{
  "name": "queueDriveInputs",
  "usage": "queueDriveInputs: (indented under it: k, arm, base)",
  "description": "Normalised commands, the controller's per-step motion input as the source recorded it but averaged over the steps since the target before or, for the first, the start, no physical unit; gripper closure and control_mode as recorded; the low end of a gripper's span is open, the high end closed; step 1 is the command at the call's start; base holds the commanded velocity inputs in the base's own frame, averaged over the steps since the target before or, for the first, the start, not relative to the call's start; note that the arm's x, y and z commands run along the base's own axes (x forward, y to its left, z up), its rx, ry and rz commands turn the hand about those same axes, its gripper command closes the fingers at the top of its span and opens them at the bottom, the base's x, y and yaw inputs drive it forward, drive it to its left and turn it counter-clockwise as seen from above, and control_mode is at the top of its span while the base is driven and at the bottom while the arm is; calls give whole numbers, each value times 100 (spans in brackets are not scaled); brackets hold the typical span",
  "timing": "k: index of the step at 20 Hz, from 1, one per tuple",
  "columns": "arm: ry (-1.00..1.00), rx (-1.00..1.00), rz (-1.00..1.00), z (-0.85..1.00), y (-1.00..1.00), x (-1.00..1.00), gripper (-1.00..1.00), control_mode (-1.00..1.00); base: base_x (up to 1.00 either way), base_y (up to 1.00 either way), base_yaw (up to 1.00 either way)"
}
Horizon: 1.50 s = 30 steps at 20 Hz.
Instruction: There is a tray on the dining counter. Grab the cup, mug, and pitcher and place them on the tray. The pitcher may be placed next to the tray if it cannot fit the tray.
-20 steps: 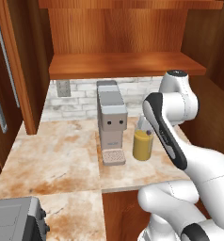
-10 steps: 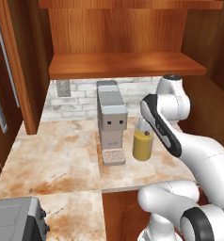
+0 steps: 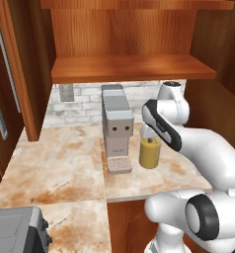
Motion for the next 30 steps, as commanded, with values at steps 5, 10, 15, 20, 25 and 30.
queueDriveInputs:
  k: [5,10,15,20,25,30]
  arm:
    - [1,1,-16,-18,0,19,-100,-100]
    - [1,1,-16,-14,0,27,-100,-100]
    - [0,0,-3,-21,-13,30,-100,-100]
    - [0,0,8,-28,-16,25,-100,-100]
    - [3,0,3,-29,0,16,-100,-100]
    - [14,0,0,-15,0,0,-100,-100]
  base:
    - [0,0,0]
    - [0,0,0]
    - [0,0,0]
    - [0,0,0]
    - [0,0,0]
    - [0,0,0]
